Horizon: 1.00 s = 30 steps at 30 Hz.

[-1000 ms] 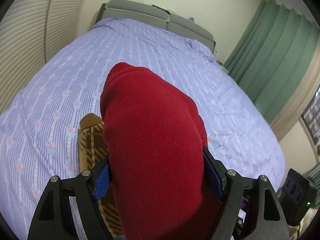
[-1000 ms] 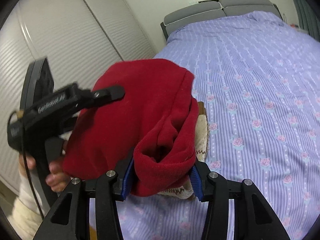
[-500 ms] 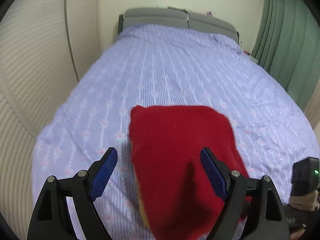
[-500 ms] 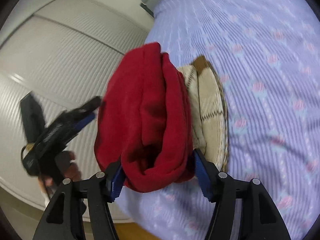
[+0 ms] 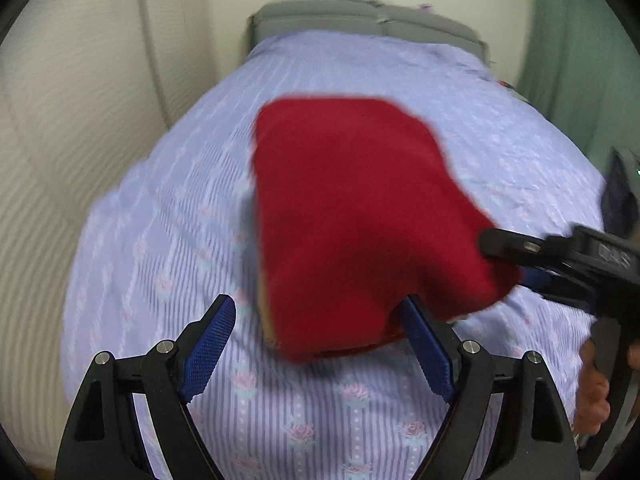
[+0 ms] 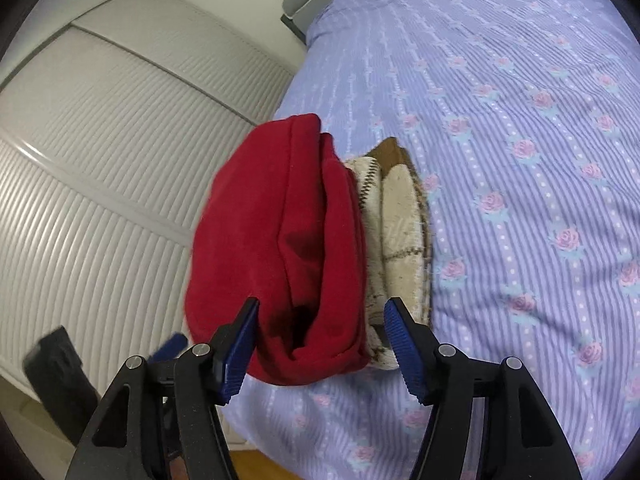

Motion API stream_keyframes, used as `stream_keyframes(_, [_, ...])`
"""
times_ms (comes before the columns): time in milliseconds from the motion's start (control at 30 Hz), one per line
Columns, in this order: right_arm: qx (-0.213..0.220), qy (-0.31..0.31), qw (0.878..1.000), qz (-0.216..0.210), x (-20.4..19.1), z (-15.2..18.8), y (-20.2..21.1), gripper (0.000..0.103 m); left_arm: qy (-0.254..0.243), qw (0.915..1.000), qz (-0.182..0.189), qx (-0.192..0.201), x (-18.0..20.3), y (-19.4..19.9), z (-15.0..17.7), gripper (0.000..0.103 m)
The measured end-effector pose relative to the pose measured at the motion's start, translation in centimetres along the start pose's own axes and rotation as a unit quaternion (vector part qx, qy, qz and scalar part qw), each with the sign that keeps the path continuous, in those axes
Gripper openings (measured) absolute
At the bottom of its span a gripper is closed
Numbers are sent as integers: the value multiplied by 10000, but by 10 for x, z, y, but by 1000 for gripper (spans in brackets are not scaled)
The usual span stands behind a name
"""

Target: Fold small clothes

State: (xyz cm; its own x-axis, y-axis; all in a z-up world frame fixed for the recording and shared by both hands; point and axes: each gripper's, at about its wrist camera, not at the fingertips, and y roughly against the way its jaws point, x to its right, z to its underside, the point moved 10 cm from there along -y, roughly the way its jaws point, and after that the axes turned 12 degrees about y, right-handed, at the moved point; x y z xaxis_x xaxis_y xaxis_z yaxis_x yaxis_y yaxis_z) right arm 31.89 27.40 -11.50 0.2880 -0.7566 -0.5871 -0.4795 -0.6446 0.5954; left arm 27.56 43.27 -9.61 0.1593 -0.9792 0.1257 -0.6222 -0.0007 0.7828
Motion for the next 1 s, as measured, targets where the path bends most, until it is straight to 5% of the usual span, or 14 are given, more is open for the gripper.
stream_keyframes(100, [-93, 39, 9999, 69, 4, 9, -5, 63, 526, 9978, 387, -124, -8, -4, 6, 84])
stream_keyframes(367, [32, 554, 9984, 58, -11, 0, 5, 75, -89, 9978, 128, 646, 24, 52, 13, 84])
stream_keyframes(567, [314, 948, 9950, 9, -10, -8, 50, 75, -63, 9931, -161, 1162, 44, 94, 4, 85])
stream_keyframes(767, [751, 1990, 9725, 950, 31, -12, 138, 87, -167, 9868, -216, 1596, 90, 129, 7, 96])
stream_keyframes(1000, [1221, 2350, 9470, 1818, 84, -13, 249, 97, -418, 9845, 96, 1701, 171, 149, 27, 101])
